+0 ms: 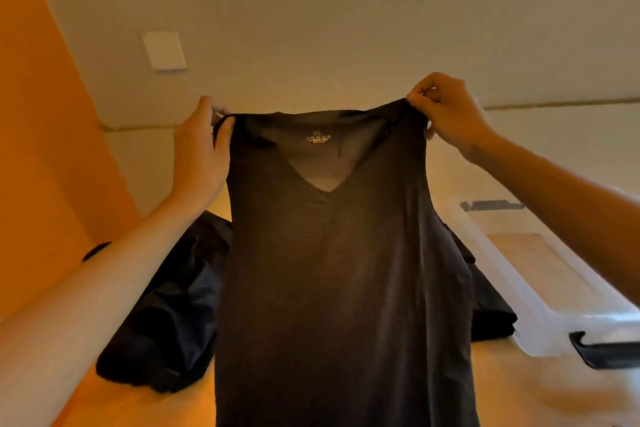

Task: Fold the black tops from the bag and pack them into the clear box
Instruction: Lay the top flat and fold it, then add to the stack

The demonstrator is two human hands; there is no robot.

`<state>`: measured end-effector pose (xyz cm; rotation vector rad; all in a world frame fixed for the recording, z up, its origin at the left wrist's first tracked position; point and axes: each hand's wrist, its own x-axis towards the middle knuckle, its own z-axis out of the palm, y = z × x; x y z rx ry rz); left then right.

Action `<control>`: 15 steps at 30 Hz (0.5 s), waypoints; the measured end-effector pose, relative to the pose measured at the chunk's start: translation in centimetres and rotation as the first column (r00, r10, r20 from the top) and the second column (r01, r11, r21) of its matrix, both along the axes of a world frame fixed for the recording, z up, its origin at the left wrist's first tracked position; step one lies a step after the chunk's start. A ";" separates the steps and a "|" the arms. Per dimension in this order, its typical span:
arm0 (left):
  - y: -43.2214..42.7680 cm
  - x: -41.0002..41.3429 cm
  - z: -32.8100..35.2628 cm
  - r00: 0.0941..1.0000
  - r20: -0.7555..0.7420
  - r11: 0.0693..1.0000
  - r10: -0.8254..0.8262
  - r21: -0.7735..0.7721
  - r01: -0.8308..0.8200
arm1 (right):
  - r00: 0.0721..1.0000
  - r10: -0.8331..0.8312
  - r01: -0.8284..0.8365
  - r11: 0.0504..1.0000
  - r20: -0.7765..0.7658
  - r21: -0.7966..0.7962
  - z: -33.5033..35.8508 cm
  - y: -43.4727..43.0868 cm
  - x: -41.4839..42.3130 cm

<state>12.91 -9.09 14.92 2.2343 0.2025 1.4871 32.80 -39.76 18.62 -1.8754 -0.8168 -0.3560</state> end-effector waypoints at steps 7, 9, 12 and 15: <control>3.7 8.0 -14.5 0.922 -0.378 0.995 0.080 -0.029 -0.098 | 0.973 -0.123 0.060 0.953 -0.196 -0.298 -15.8 5.5 9.2; 4.6 10.2 -17.5 0.883 -0.460 0.987 0.093 -0.074 -0.142 | 0.962 -0.161 0.072 0.929 -0.222 -0.363 -19.3 7.1 11.3; 5.8 12.7 -21.2 0.822 -0.563 0.971 0.085 -0.137 -0.194 | 0.950 -0.240 0.119 0.869 -0.199 -0.481 -23.1 8.8 13.6; 6.6 14.7 -23.8 0.786 -0.616 0.958 0.040 -0.201 -0.207 | 0.930 -0.297 0.115 0.795 -0.217 -0.596 -25.7 10.0 15.7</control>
